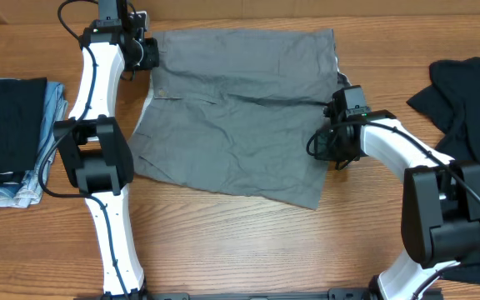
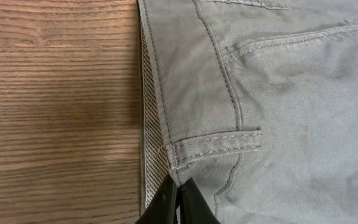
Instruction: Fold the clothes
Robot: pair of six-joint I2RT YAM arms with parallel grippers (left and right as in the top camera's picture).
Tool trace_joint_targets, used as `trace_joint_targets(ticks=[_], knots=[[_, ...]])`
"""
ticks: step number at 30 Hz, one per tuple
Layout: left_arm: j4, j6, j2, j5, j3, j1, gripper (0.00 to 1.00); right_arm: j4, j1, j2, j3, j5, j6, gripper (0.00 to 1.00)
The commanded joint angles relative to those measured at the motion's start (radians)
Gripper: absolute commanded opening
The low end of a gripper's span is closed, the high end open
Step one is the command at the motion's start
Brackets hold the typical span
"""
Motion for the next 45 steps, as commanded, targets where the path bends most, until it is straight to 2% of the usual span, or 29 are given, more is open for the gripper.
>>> trace_joint_targets(ticks=[1,4,5,6,8,10,11,12,13,14,15,18,19,20,21,23,24,27,32,36,38,40,45], knots=[[0.001,0.023,0.008,0.004,0.031,-0.001,0.05,0.000,-0.015,0.003,-0.031,0.209,-0.005,0.04],[0.003,0.023,-0.009,0.046,0.042,-0.001,0.23,0.019,-0.021,0.003,-0.031,0.294,-0.010,0.04],[0.000,0.023,-0.014,0.056,0.055,-0.001,0.39,0.030,-0.024,0.003,-0.031,0.301,-0.025,0.04],[-0.005,0.023,-0.020,0.059,0.069,-0.001,0.41,0.043,-0.029,0.003,-0.031,0.301,-0.031,0.04],[-0.038,0.023,-0.034,0.058,0.122,-0.001,0.64,0.079,-0.043,0.003,-0.031,0.301,-0.043,0.04],[-0.094,0.023,-0.041,0.058,0.181,-0.001,0.68,0.103,-0.063,0.003,-0.031,0.301,-0.057,0.04],[-0.164,0.023,-0.041,0.059,0.227,-0.001,0.68,0.120,-0.079,0.003,-0.031,0.296,-0.057,0.04],[-0.236,0.018,-0.041,0.059,0.256,-0.001,0.64,0.140,-0.094,0.003,-0.030,0.268,-0.057,0.04],[-0.313,0.011,-0.041,0.059,0.278,-0.001,0.47,0.145,-0.103,0.003,-0.024,0.219,-0.061,0.04],[-0.400,0.011,-0.041,0.059,0.288,-0.001,0.20,0.120,-0.106,0.003,0.003,0.146,-0.082,0.04],[-0.483,-0.004,-0.042,0.060,0.288,-0.001,0.04,0.070,-0.106,0.003,0.044,0.105,-0.086,0.04],[-0.673,-0.023,-0.041,0.063,0.288,-0.003,0.04,-0.015,-0.106,0.003,0.121,0.034,-0.081,0.04],[-0.741,-0.054,-0.040,0.063,0.283,-0.004,0.04,-0.016,-0.106,0.003,0.126,-0.013,-0.075,0.09],[-0.809,-0.068,-0.040,0.062,0.269,-0.008,0.04,-0.017,-0.107,0.003,0.124,-0.051,-0.075,0.46],[-0.829,-0.068,-0.040,0.060,0.261,-0.010,0.08,-0.017,-0.107,0.003,0.122,-0.049,-0.075,0.58],[-0.829,-0.068,-0.040,0.052,0.214,-0.019,0.30,-0.015,-0.107,0.003,0.106,-0.049,-0.075,0.72],[-0.821,-0.067,-0.040,0.051,0.159,-0.023,0.35,-0.012,-0.107,0.003,0.087,-0.065,-0.075,0.73],[-0.784,-0.064,-0.040,0.051,0.064,-0.021,0.28,0.003,-0.106,0.003,0.080,-0.140,-0.076,0.73],[-0.686,-0.067,-0.039,0.050,-0.094,-0.023,0.41,0.017,-0.106,0.003,0.061,-0.139,-0.075,0.73],[-0.649,-0.067,-0.039,0.051,-0.168,-0.024,0.40,0.042,-0.106,0.003,0.002,-0.159,-0.053,0.70],[-0.623,-0.068,-0.039,0.051,-0.188,-0.035,0.40,0.037,-0.106,0.003,0.002,-0.165,-0.051,0.61],[-0.597,-0.075,-0.039,0.051,-0.220,-0.049,0.44,0.038,-0.106,0.003,-0.005,-0.164,-0.051,0.61],[-0.554,-0.093,-0.039,0.058,-0.304,-0.117,0.39,0.074,-0.112,0.003,-0.045,-0.071,-0.052,0.62]])
